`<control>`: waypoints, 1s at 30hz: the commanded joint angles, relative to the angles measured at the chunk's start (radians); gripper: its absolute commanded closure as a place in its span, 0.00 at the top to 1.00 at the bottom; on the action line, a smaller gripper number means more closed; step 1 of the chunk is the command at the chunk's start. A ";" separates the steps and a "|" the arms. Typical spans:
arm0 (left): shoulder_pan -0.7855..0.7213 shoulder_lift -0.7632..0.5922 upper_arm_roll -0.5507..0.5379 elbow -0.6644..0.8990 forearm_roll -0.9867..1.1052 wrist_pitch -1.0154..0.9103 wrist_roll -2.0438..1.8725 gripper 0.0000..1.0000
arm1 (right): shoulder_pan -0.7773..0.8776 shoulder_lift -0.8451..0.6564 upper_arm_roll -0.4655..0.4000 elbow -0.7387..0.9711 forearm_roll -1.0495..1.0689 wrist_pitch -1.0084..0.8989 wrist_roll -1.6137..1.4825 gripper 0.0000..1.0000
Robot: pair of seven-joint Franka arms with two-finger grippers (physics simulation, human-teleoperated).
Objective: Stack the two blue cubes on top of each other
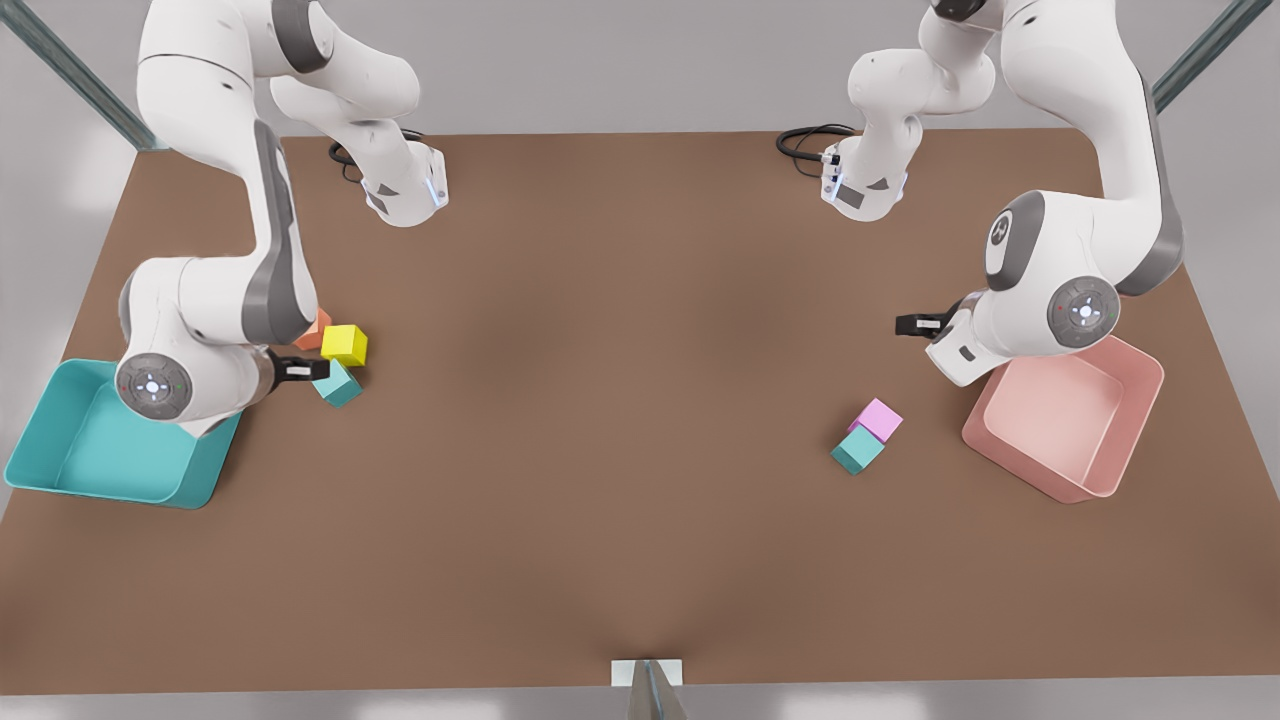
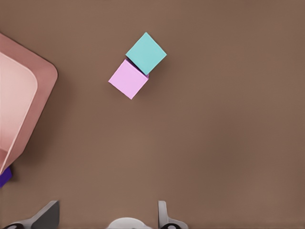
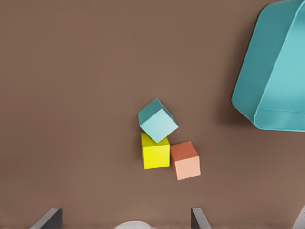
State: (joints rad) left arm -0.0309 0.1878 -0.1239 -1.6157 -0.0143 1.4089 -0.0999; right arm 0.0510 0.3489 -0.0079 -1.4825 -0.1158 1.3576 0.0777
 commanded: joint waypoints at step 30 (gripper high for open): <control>0.025 0.070 -0.002 0.149 0.020 -0.208 -0.017 1.00 | -0.037 -0.021 -0.030 -0.581 -0.010 0.623 -1.030 1.00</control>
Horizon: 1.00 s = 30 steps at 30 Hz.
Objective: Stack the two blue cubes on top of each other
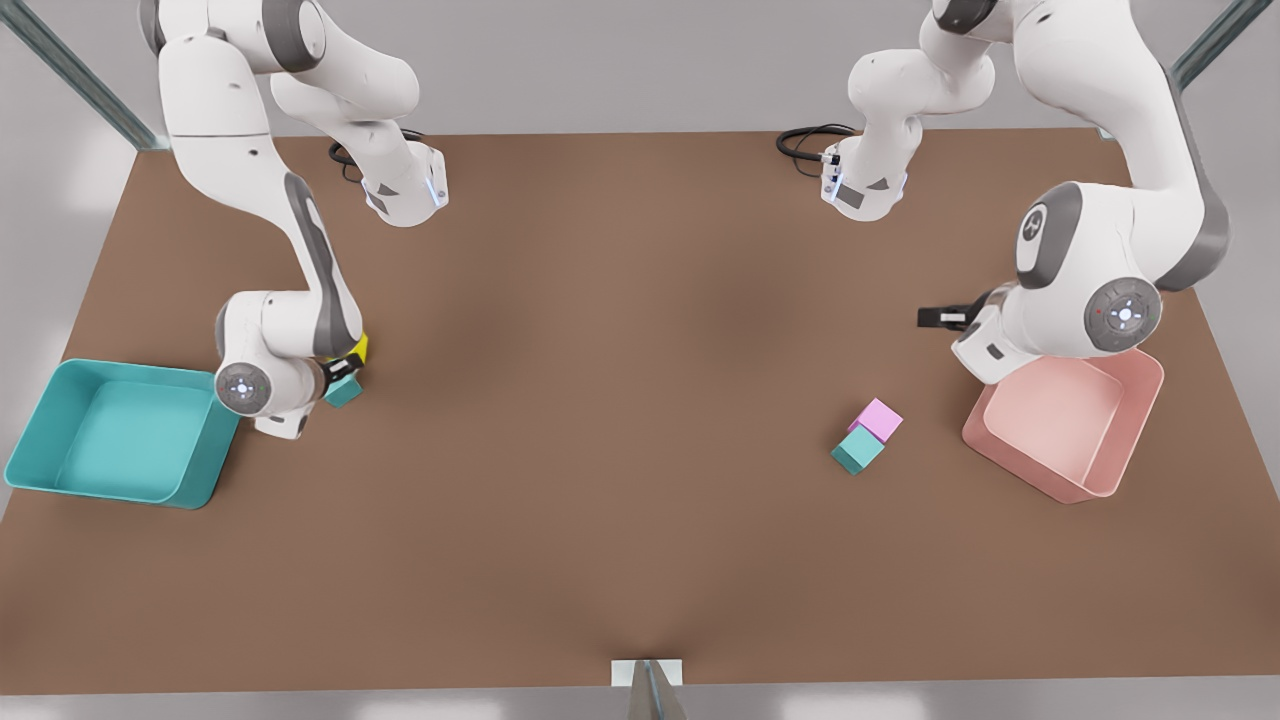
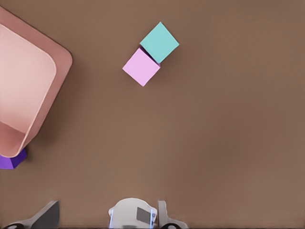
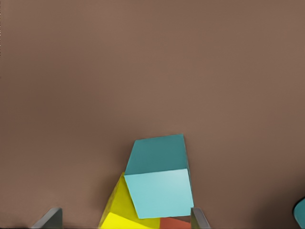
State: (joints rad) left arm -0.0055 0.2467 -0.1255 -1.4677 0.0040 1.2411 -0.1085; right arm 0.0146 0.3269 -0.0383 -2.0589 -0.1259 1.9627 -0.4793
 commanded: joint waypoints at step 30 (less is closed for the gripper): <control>-0.007 0.014 -0.003 0.004 0.002 -0.060 -0.005 1.00 | -0.059 0.096 -0.005 0.002 0.012 0.111 -0.460 1.00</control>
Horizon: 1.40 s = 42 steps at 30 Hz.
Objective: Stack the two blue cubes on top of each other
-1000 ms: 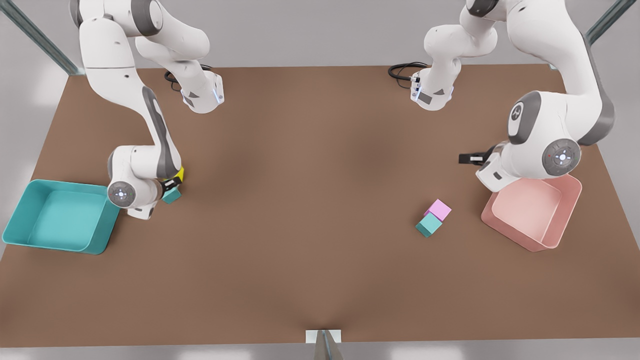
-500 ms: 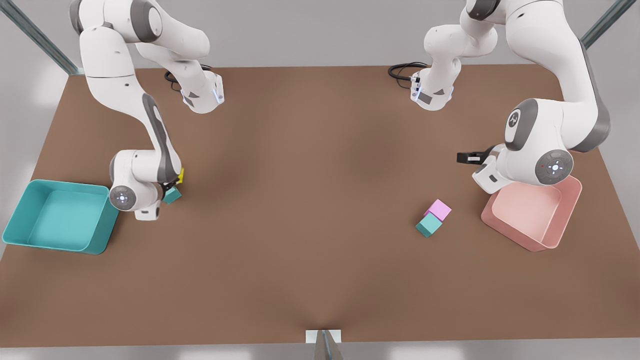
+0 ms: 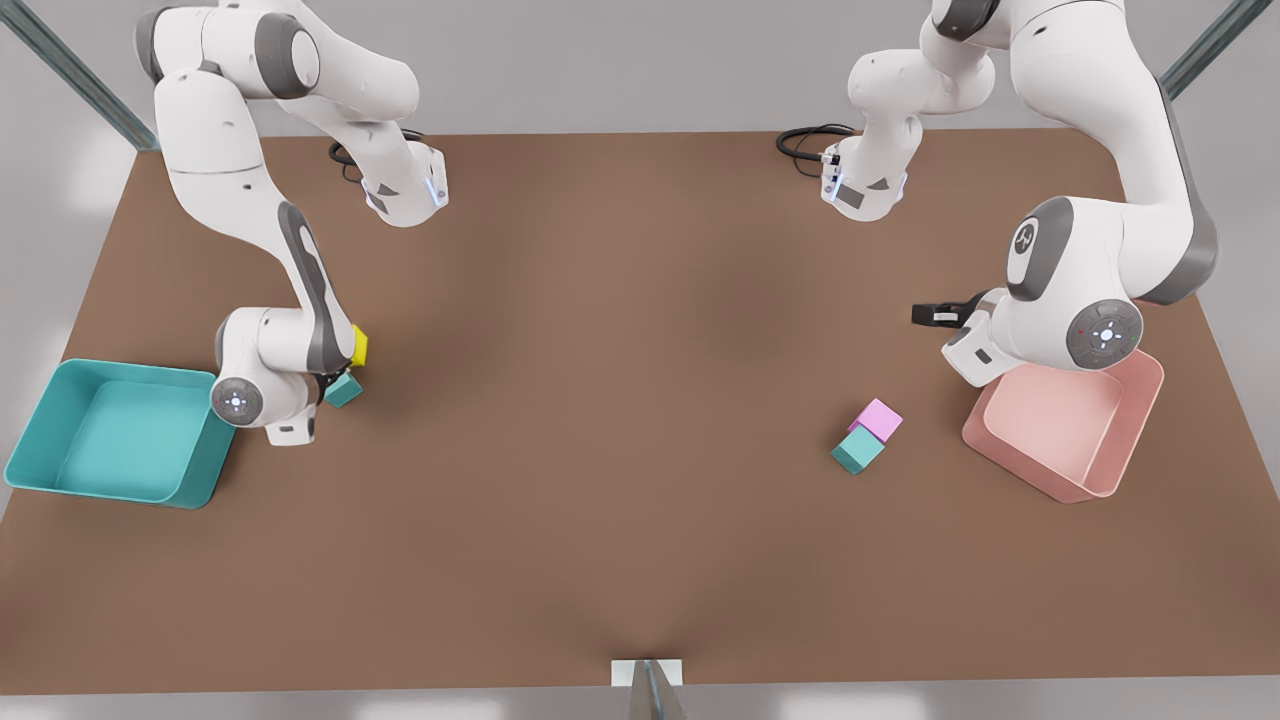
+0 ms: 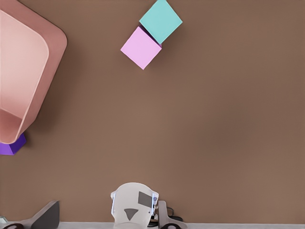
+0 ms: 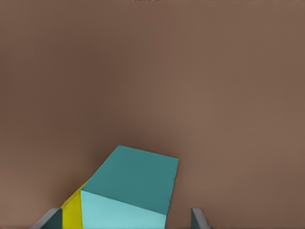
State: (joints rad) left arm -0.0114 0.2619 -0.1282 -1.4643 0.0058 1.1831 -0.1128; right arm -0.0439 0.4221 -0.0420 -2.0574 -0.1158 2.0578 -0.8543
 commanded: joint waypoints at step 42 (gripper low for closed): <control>-0.001 -0.004 -0.002 0.015 0.010 -0.083 -0.005 1.00 | -0.011 0.009 0.005 0.010 0.119 0.013 0.162 1.00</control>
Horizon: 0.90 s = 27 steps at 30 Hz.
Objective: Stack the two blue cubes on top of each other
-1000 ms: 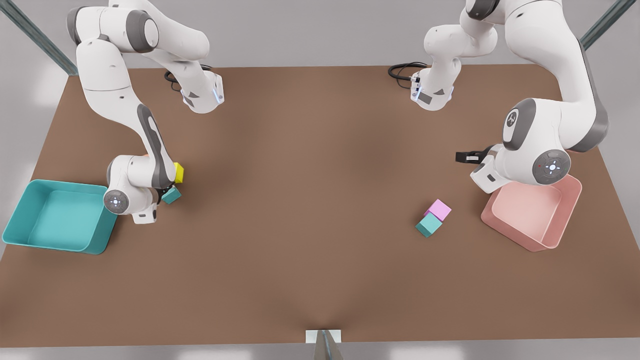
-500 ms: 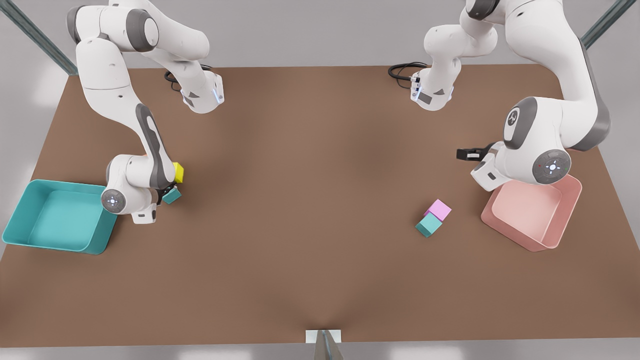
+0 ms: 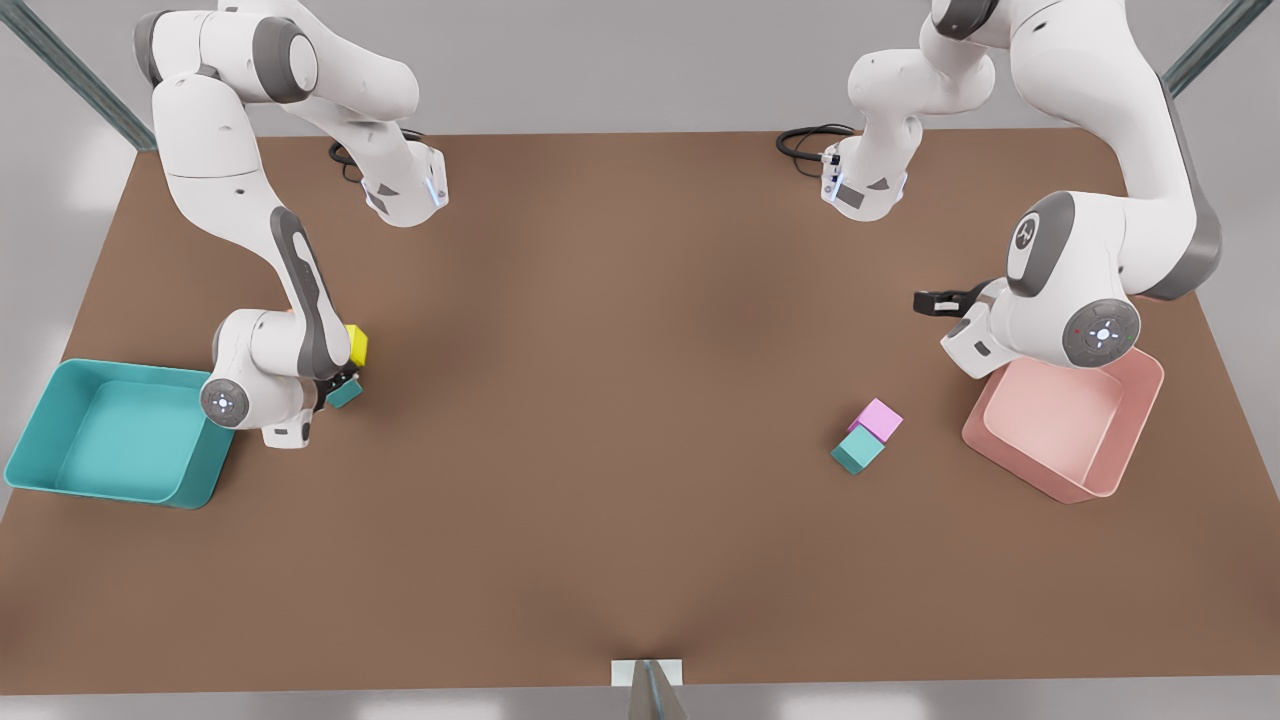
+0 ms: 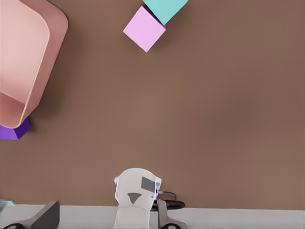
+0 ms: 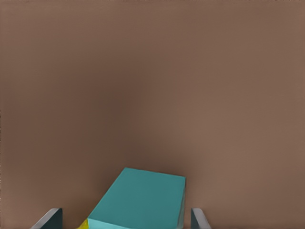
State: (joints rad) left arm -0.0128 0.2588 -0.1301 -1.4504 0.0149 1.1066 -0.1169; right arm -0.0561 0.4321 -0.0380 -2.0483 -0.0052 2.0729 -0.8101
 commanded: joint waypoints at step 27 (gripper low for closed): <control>-0.001 0.000 0.000 0.001 0.002 -0.005 0.000 1.00 | 0.019 0.033 0.001 -0.009 -0.004 0.026 0.223 1.00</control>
State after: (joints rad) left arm -0.0138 0.2603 -0.1301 -1.4500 0.0158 1.1011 -0.1178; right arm -0.0370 0.4635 -0.0362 -2.0572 -0.0077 2.0967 -0.6500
